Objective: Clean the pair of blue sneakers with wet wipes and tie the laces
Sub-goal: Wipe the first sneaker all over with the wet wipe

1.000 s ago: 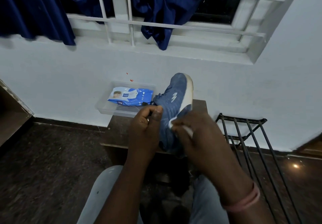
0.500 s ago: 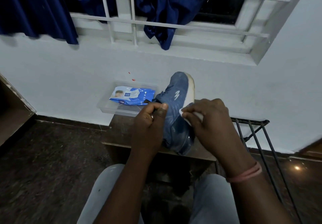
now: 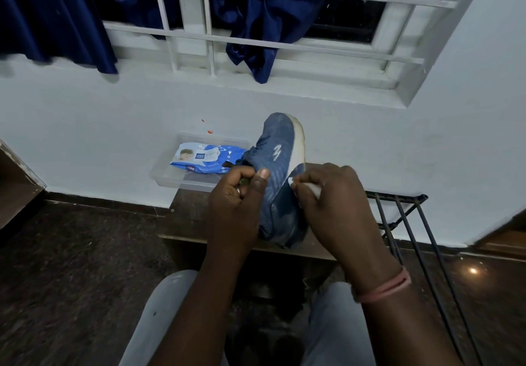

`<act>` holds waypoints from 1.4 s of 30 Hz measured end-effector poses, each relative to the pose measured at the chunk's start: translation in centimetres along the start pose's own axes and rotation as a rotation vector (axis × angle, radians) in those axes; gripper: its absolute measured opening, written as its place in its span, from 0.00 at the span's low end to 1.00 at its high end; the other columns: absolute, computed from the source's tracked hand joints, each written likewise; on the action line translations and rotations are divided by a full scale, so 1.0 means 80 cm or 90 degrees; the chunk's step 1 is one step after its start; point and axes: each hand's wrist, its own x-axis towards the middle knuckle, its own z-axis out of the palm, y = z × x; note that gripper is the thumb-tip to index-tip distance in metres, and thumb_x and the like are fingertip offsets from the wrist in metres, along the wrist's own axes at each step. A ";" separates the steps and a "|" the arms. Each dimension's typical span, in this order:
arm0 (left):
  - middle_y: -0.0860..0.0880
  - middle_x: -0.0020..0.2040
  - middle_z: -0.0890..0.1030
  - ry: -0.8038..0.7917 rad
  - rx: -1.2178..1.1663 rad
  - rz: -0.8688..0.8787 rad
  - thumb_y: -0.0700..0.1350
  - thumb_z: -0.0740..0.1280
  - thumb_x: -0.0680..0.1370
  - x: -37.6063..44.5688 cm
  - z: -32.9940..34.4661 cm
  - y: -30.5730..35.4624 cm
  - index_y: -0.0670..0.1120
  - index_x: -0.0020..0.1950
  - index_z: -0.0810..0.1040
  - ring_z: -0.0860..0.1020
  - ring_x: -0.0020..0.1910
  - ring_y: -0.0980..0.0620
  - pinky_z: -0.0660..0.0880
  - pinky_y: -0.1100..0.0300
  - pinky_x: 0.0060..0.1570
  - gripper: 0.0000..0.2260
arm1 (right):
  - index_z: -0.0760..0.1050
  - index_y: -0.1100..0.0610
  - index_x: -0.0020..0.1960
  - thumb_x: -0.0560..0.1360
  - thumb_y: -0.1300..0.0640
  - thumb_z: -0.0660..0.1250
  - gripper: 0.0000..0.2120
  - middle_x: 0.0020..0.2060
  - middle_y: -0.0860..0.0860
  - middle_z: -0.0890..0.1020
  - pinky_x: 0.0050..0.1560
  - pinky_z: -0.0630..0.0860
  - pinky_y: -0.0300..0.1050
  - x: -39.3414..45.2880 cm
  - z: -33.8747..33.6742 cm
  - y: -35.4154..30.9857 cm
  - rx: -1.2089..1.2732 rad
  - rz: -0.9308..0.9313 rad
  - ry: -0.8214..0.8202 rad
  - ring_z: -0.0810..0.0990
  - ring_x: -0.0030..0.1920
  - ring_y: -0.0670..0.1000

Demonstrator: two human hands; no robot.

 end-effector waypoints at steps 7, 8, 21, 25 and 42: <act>0.41 0.38 0.80 0.056 -0.058 -0.017 0.46 0.70 0.80 0.000 -0.002 0.001 0.43 0.44 0.80 0.73 0.33 0.60 0.69 0.72 0.35 0.08 | 0.84 0.48 0.42 0.73 0.53 0.69 0.05 0.38 0.45 0.83 0.46 0.75 0.54 -0.039 0.002 -0.020 -0.017 -0.011 -0.046 0.78 0.42 0.52; 0.42 0.37 0.80 0.058 -0.062 -0.019 0.45 0.71 0.80 0.001 -0.004 0.001 0.43 0.44 0.80 0.73 0.33 0.60 0.69 0.72 0.35 0.08 | 0.85 0.48 0.43 0.73 0.53 0.70 0.05 0.39 0.44 0.84 0.48 0.75 0.53 -0.034 0.002 -0.016 0.011 -0.007 -0.040 0.79 0.43 0.50; 0.55 0.31 0.76 -0.014 -0.117 -0.040 0.43 0.71 0.79 -0.003 -0.015 -0.002 0.44 0.40 0.80 0.72 0.31 0.61 0.69 0.69 0.34 0.08 | 0.85 0.50 0.45 0.76 0.59 0.73 0.05 0.39 0.39 0.82 0.48 0.68 0.29 0.003 -0.021 0.013 0.078 0.000 -0.043 0.78 0.46 0.40; 0.57 0.30 0.76 -0.013 -0.125 -0.077 0.43 0.71 0.80 -0.004 -0.010 0.003 0.45 0.40 0.80 0.73 0.31 0.62 0.70 0.70 0.34 0.08 | 0.85 0.50 0.45 0.76 0.59 0.72 0.05 0.42 0.46 0.82 0.48 0.68 0.41 0.023 -0.019 0.022 -0.011 -0.010 -0.017 0.75 0.46 0.47; 0.54 0.33 0.77 0.054 -0.015 -0.044 0.45 0.70 0.81 0.001 -0.005 0.028 0.41 0.44 0.81 0.75 0.32 0.70 0.68 0.76 0.36 0.10 | 0.85 0.49 0.44 0.74 0.58 0.75 0.04 0.38 0.35 0.79 0.48 0.64 0.21 -0.015 -0.034 -0.001 0.052 -0.046 -0.059 0.72 0.46 0.27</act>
